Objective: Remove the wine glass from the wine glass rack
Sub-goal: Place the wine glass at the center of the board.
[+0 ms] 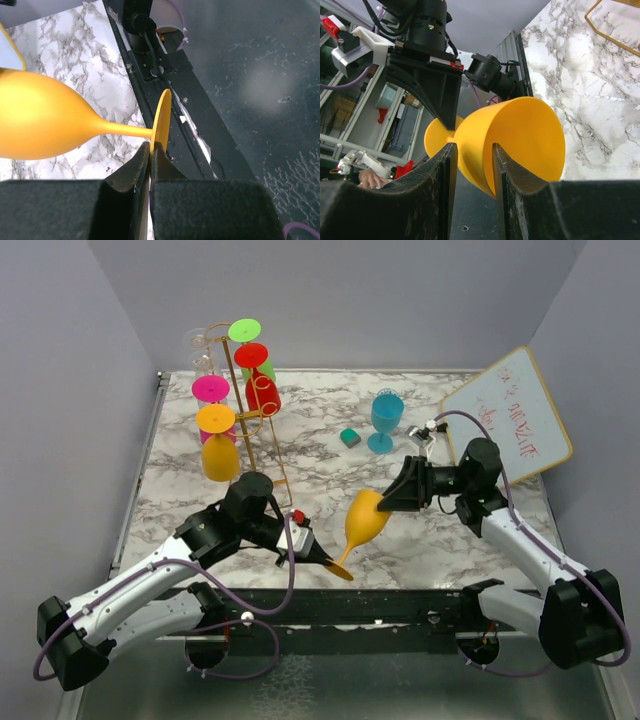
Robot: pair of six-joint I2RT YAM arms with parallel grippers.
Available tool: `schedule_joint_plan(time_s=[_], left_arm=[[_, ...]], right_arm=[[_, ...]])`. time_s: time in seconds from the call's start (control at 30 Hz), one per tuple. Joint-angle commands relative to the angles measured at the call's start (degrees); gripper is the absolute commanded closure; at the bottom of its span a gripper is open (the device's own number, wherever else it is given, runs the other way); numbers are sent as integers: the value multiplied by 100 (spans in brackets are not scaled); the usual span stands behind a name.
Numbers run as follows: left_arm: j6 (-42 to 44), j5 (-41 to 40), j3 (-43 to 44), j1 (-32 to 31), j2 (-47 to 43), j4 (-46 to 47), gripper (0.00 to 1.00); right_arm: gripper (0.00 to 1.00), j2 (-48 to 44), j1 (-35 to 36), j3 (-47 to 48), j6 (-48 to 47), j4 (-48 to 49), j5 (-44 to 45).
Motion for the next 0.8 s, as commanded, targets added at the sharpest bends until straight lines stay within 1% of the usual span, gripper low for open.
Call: schedule_joint_plan(time_s=[0.0,0.1,0.37,0.43,0.5,0.53,0.67,0.77], left_arm=[[648,-519,261,-9,187,-701,100],[844,-621,363,-9,320,-938,100],[1015,-911,383,-10,289,-1028,100],[1016,-1139,366,-9,227,-1053,100],[1025,-1409,349,-9,192,-1103,100],[1049,-1497,365,-9,197,-1166,100],[1262,-1533,395,-10,276,-1291,100],[1353,-1505,421,-9,313,-1297,100]], right_arm=[[62,-203,176,281,-391,-614,-258],[69,-267,194,408,-664,-999,-125],[70,-19,194,536,-652,-953,-276],[64,12,204,541,-584,-884,-284],[54,29,203,534,-585,-856,-302],[53,49,203,527,-610,-856,-318],[53,124,225,582,-583,-824,-347],[57,144,249,652,-562,-809,-364]])
